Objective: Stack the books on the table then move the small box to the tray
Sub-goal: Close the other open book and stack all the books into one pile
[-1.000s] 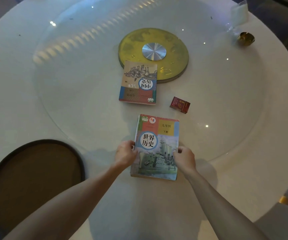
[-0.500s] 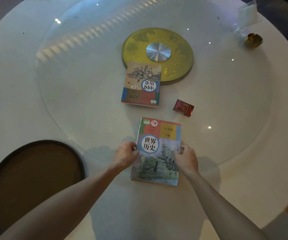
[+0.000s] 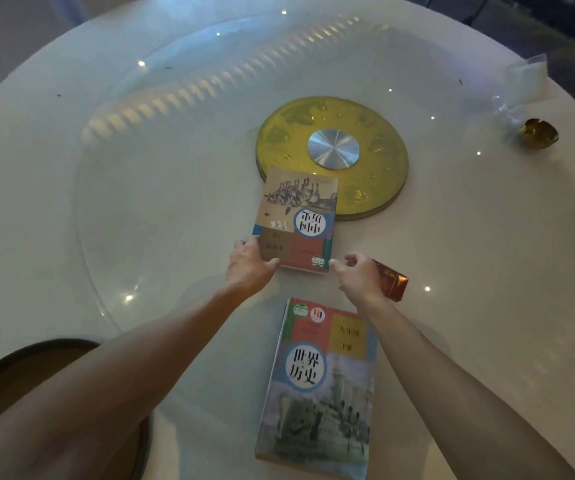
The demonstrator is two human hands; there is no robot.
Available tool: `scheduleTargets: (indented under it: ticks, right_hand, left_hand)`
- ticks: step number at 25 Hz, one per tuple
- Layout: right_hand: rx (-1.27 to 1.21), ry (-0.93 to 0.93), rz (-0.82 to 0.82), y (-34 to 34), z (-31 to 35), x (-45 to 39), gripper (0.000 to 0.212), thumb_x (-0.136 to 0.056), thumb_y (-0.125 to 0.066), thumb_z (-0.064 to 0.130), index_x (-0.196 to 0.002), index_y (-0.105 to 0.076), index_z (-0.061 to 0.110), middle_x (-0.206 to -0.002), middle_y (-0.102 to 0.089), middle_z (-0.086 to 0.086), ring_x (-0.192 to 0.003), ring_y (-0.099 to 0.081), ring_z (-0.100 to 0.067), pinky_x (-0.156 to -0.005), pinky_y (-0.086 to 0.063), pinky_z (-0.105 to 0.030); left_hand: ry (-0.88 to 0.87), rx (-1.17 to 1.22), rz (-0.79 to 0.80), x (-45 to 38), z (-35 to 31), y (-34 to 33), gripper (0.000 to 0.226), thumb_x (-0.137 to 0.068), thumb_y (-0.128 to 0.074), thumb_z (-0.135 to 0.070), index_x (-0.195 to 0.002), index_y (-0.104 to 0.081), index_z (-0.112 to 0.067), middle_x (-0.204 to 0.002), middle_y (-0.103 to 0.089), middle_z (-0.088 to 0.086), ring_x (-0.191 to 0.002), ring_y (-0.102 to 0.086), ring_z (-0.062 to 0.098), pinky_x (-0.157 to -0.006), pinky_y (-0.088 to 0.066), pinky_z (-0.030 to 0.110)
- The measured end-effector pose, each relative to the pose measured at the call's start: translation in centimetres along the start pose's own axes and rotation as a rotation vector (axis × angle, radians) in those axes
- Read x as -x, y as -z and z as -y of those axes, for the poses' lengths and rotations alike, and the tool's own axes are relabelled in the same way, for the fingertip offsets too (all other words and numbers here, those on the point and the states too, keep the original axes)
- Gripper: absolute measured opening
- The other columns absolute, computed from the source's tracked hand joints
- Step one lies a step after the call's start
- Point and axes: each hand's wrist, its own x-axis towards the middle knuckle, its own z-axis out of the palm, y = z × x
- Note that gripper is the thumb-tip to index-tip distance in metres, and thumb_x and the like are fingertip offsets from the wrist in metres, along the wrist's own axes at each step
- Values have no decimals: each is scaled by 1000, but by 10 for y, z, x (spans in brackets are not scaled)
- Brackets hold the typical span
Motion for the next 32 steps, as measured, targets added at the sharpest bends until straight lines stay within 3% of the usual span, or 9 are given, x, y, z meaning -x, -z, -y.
scheduleTargets:
  ticks: [4,8,12,14,17,22,25,27,32]
  right_hand:
    - [-70,-106,53,-17,5,-41,63,-92,-71,38,-143,-53,4,-136,-59,-9,-124,-60,-31,-104,-55,-53]
    - [-107,-175,40,-32,-2,-59,53,-84,-75,38,-124,-64,5,-122,-71,-12,-111,-67,-28,-98,-58,-53]
    - [-131,-220,26,-38,-2,-62,46,-87,-76,29,-123,-66,3,-117,-72,-13,-103,-68,-27,-86,-58,-45]
    - [-125,-204,31,-37,-2,-61,36,-88,-75,21,-117,-66,4,-114,-73,-15,-97,-68,-27,-78,-56,-44]
    - [-97,-131,26,-34,-2,-50,19,-91,-66,13,-109,-59,13,-109,-71,-12,-98,-71,-28,-90,-61,-54]
    - [-207,-51,13,-12,12,-19,16,-97,-55,11,-109,-60,20,-110,-70,-11,-95,-73,-30,-80,-64,-58]
    - [-274,1,31,16,30,3,19,-101,-53,6,-114,-62,17,-103,-68,-9,-82,-71,-23,-62,-65,-41]
    - [-201,68,47,34,40,17,21,-101,-55,8,-117,-65,15,-100,-72,-10,-73,-70,-21,-56,-61,-35]
    - [-119,180,237,73,61,67,20,-94,-66,15,-110,-77,21,-82,-70,-12,-57,-63,-19,-54,-55,-33]
  left_hand:
    - [137,42,-25,-38,5,-7,58,-86,-70,-35,-137,-53,-12,-132,-51,15,-126,-51,32,-107,-46,43]
    - [231,174,-103,-53,11,-13,51,-87,-68,-28,-133,-58,-10,-128,-60,13,-115,-61,30,-100,-52,42]
    - [252,187,-106,-57,12,-16,40,-88,-69,-29,-124,-65,-12,-116,-70,8,-102,-68,26,-94,-56,41]
    - [275,199,-85,-55,15,-13,35,-89,-70,-29,-120,-67,-11,-113,-72,8,-97,-67,24,-91,-57,38]
    - [279,223,-30,-44,21,-12,30,-91,-70,-27,-117,-71,-11,-108,-72,6,-93,-64,22,-85,-56,34]
    - [239,198,95,-10,21,-5,27,-89,-72,-24,-112,-70,-10,-112,-73,9,-88,-63,19,-63,-47,27]
    - [100,109,36,6,14,9,58,-85,-76,-34,-136,-55,-15,-133,-58,8,-115,-60,23,-91,-52,35]
    - [-96,44,-76,19,0,23,75,-84,-78,-33,-148,-43,-16,-144,-47,11,-132,-50,25,-108,-43,39]
    - [-601,-102,-87,53,-43,62,82,-79,-82,-35,-151,-44,-23,-159,-41,6,-144,-41,27,-114,-37,50]
